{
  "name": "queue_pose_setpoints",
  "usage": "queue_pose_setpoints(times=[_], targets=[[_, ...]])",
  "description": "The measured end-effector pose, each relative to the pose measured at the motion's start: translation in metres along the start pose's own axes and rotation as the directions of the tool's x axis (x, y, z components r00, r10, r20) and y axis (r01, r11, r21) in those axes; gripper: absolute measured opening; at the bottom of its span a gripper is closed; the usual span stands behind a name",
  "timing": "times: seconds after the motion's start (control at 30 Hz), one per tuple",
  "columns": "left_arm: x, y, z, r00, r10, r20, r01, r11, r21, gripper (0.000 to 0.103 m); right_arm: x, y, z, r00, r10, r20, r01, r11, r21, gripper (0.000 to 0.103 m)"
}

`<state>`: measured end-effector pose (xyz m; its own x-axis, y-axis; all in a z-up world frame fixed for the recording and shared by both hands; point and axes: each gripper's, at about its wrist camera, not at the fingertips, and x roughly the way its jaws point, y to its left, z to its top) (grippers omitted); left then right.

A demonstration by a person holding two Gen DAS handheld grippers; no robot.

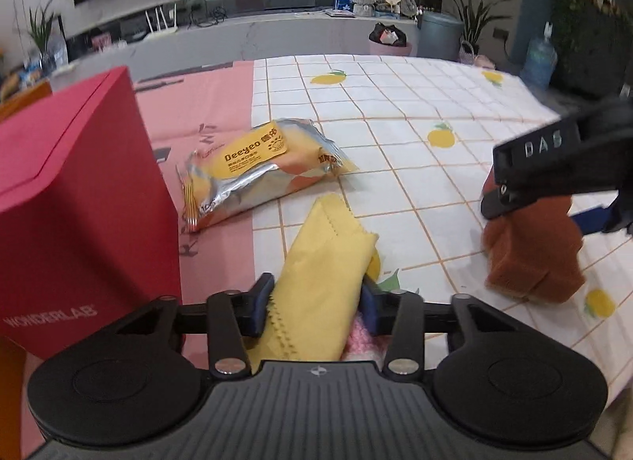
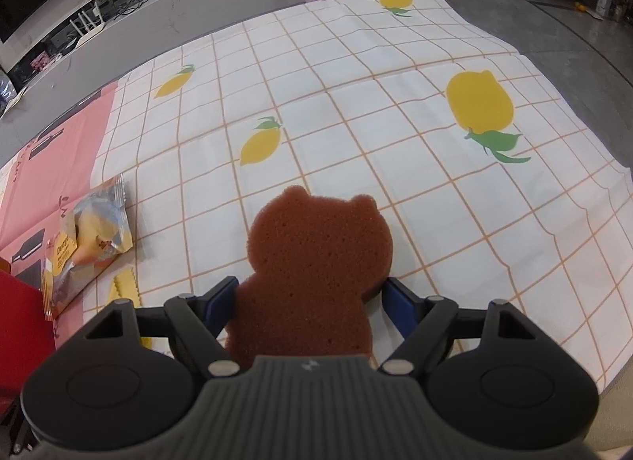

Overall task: Organize soft objects
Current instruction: 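Grasp the yellow cloth with the left tool while the right tool holds the sponge, then carry cloth and sponge to the white box and open both tools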

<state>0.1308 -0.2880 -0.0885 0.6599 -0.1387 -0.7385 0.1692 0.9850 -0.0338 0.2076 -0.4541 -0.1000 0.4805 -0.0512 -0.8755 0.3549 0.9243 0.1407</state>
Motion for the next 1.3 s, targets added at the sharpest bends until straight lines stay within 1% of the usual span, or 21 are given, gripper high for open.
queue_pose_setpoints(times=[0.03,0.1,0.17,0.2,0.33,0.43,0.57,0.67,0.73,0.83,0.9,0.97,1.07,1.2,1.23,1.3], targets=[[-0.003,0.004,-0.001,1.0,-0.017,0.008,0.017,1.0,-0.022,0.038,0.0,0.0,0.0,1.0,0.0,0.0,0.0,1.0,0.0,0.078],[-0.01,0.012,-0.003,0.998,-0.05,0.028,0.052,0.997,-0.054,0.004,0.0,0.0,-0.001,1.0,-0.001,-0.001,0.001,1.0,-0.003,0.078],[-0.017,0.019,-0.004,0.993,-0.102,0.05,0.106,0.991,-0.077,0.005,-0.001,0.001,-0.001,1.0,0.0,0.0,0.0,1.0,-0.007,0.078],[-0.02,0.023,-0.006,0.991,-0.116,0.064,0.122,0.989,-0.086,0.004,-0.001,0.001,-0.002,1.0,0.0,0.0,0.0,1.0,-0.01,0.078],[-0.029,0.029,-0.011,0.986,-0.124,0.113,0.135,0.986,-0.095,0.004,-0.002,0.003,-0.003,1.0,0.006,-0.001,-0.006,1.0,-0.018,0.078],[-0.035,0.034,-0.012,0.98,-0.147,0.138,0.162,0.981,-0.106,0.004,-0.003,0.004,-0.003,1.0,0.01,-0.001,-0.01,1.0,-0.023,0.078],[-0.043,0.034,-0.009,0.977,-0.149,0.152,0.164,0.982,-0.093,0.004,-0.009,0.005,-0.003,1.0,0.019,0.011,-0.019,0.999,-0.028,0.077],[-0.048,0.032,-0.006,0.978,-0.134,0.162,0.148,0.986,-0.073,0.004,-0.015,0.006,-0.004,0.999,0.039,0.026,-0.038,0.999,-0.027,0.077],[-0.05,0.029,-0.003,0.98,-0.127,0.152,0.136,0.989,-0.052,0.004,-0.018,0.007,-0.007,0.999,0.044,0.028,-0.043,0.999,-0.028,0.077],[-0.058,0.028,-0.001,0.981,-0.119,0.156,0.126,0.991,-0.036,0.004,-0.027,0.011,-0.014,0.998,0.046,0.042,-0.044,0.998,-0.054,0.077],[-0.064,0.026,0.003,0.981,-0.108,0.16,0.115,0.993,-0.032,0.004,-0.035,0.011,-0.018,0.996,0.066,0.058,-0.063,0.997,-0.054,0.077],[-0.073,0.026,0.009,0.978,-0.114,0.175,0.12,0.992,-0.025,0.004,-0.04,0.011,-0.022,0.994,0.085,0.07,-0.082,0.996,-0.037,0.077],[-0.093,0.029,0.017,0.969,-0.115,0.218,0.124,0.992,-0.028,0.004,-0.053,0.014,-0.031,0.99,0.122,0.067,-0.121,0.992,-0.021,0.077],[-0.13,0.049,0.032,0.947,-0.122,0.298,0.142,0.989,-0.047,0.004,-0.097,0.03,-0.042,0.979,0.13,0.157,-0.122,0.991,-0.06,0.077],[-0.14,0.056,0.035,0.94,-0.122,0.318,0.145,0.988,-0.049,0.004,-0.109,0.035,-0.045,0.974,0.136,0.178,-0.127,0.99,-0.06,0.077],[-0.161,0.069,0.042,0.928,-0.102,0.36,0.128,0.991,-0.05,0.004,-0.134,0.046,-0.051,0.961,0.153,0.232,-0.142,0.988,-0.064,0.077]])
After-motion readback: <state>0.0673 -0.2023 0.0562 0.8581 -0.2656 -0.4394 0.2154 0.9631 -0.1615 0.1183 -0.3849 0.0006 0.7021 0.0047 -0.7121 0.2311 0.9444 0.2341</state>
